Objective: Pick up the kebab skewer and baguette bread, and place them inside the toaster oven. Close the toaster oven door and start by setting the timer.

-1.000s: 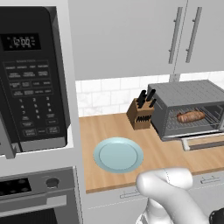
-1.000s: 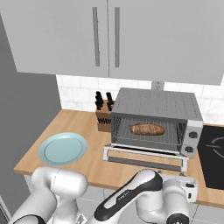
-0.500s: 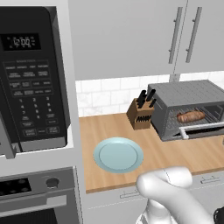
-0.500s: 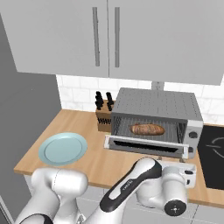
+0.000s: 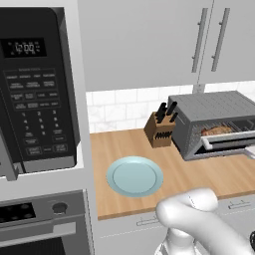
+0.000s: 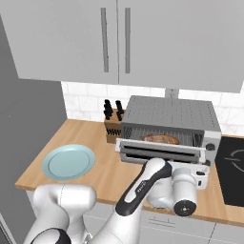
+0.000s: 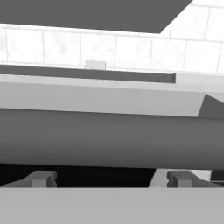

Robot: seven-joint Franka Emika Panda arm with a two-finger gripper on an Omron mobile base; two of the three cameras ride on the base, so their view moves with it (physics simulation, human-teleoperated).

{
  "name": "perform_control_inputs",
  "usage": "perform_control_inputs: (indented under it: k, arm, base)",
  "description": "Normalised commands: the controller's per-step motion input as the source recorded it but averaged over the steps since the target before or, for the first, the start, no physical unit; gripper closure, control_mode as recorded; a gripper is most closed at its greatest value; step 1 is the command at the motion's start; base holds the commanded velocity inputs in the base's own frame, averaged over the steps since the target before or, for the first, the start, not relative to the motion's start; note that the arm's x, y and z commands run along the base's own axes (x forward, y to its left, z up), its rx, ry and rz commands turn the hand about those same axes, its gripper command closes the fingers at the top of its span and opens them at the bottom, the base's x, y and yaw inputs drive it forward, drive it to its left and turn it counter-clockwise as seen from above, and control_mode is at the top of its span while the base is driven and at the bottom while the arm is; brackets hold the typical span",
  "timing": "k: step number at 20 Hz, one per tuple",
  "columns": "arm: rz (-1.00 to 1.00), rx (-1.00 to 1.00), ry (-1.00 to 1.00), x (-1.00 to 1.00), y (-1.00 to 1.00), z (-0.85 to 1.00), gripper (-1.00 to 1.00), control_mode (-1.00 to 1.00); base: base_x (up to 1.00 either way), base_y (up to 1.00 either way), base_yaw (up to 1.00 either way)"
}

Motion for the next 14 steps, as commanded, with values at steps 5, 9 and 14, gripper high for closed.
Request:
perform_control_inputs:
  k: [5,9,14]
  arm:
    - [0.01,0.0,0.0,0.54,0.19,0.0,-1.0,-1.0]
    - [0.02,0.0,0.0,0.5,0.16,0.0,-1.0,-1.0]
    - [0.02,0.0,0.0,0.37,0.08,0.0,-1.0,-1.0]
  base:
    - [0.0,0.0,0.0]
    - [0.0,0.0,0.0]
    - [0.0,0.0,0.0]
